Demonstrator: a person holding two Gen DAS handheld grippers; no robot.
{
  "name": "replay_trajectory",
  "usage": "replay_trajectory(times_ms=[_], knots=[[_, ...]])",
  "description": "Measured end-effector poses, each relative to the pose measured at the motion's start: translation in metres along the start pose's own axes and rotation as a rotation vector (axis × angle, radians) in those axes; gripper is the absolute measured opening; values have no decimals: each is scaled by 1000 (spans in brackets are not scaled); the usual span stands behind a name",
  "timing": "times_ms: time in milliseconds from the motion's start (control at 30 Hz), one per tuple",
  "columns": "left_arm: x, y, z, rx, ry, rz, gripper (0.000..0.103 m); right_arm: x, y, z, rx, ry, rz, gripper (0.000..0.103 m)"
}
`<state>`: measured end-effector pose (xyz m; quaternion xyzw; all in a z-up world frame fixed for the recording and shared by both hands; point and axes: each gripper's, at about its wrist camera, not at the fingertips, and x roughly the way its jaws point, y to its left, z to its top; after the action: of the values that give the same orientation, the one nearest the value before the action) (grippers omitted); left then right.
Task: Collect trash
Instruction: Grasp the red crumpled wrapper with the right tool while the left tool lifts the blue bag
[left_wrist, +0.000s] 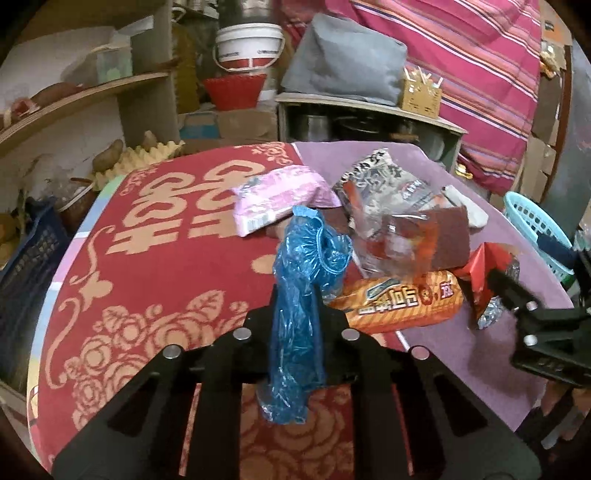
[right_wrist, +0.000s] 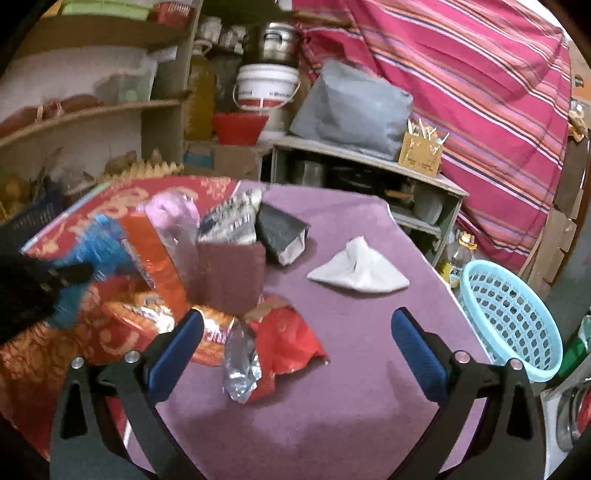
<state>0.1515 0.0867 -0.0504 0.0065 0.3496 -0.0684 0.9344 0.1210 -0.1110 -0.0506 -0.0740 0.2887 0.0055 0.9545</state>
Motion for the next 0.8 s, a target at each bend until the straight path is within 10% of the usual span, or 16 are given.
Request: replay_trajectory(times_ms=[167, 500, 800], knots=[[-7, 6, -1, -26, -16, 22, 13, 12, 0, -3, -1, 48, -5, 97], [-7, 6, 4, -52, -33, 43, 13, 24, -7, -5, 4, 101, 61, 36], [-17, 1, 16, -67, -60, 56, 13, 13, -35, 2, 34, 55, 76, 34]])
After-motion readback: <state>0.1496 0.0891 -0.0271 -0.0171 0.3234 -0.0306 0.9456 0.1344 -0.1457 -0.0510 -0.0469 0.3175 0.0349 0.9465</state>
